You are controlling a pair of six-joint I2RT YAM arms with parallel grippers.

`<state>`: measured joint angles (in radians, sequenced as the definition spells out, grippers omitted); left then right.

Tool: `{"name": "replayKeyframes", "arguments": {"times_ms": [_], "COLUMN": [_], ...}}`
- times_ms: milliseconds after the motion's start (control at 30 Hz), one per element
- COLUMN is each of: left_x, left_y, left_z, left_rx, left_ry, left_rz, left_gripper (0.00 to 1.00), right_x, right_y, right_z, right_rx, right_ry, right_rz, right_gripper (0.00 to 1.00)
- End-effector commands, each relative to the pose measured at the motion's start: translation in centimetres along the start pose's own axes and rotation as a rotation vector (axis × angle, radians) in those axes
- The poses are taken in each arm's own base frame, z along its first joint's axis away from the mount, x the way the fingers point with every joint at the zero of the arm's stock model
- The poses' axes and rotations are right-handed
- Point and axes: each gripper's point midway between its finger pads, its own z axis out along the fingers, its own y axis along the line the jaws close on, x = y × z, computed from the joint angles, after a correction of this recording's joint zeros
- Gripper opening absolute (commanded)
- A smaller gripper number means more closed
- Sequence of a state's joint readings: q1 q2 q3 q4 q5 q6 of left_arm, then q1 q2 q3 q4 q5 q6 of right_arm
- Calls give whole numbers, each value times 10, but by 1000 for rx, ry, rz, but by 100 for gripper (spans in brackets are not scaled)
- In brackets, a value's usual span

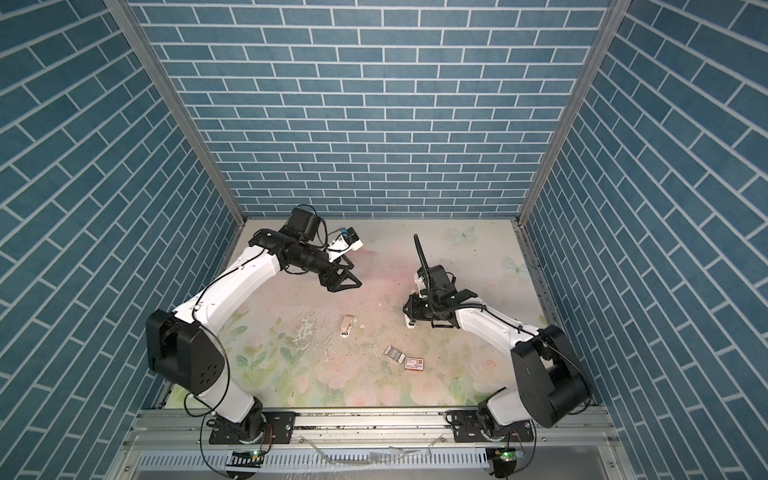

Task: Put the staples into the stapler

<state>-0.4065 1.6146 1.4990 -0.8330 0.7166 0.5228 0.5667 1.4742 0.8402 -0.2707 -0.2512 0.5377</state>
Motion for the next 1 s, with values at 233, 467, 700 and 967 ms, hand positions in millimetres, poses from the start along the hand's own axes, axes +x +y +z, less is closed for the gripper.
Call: {"name": "replayKeyframes", "arguments": {"times_ms": [233, 467, 700, 967], "left_x": [36, 45, 51, 56], "left_y": [3, 2, 0, -2], "left_z": [1, 4, 6, 8], "left_rx": [-78, -76, -74, -59], "left_ry": [63, 77, 88, 100], "left_rz": [45, 34, 37, 40], "left_gripper": [82, 82, 83, 83], "right_x": [-14, -11, -9, -3], "right_y": [-45, -54, -61, -61], "right_z": [19, 34, 37, 36], "right_rx": [298, 403, 465, 465], "right_ry": [21, 65, 56, 49], "right_rz": [-82, -122, -144, -139], "right_gripper": [15, 17, 22, 33]}}
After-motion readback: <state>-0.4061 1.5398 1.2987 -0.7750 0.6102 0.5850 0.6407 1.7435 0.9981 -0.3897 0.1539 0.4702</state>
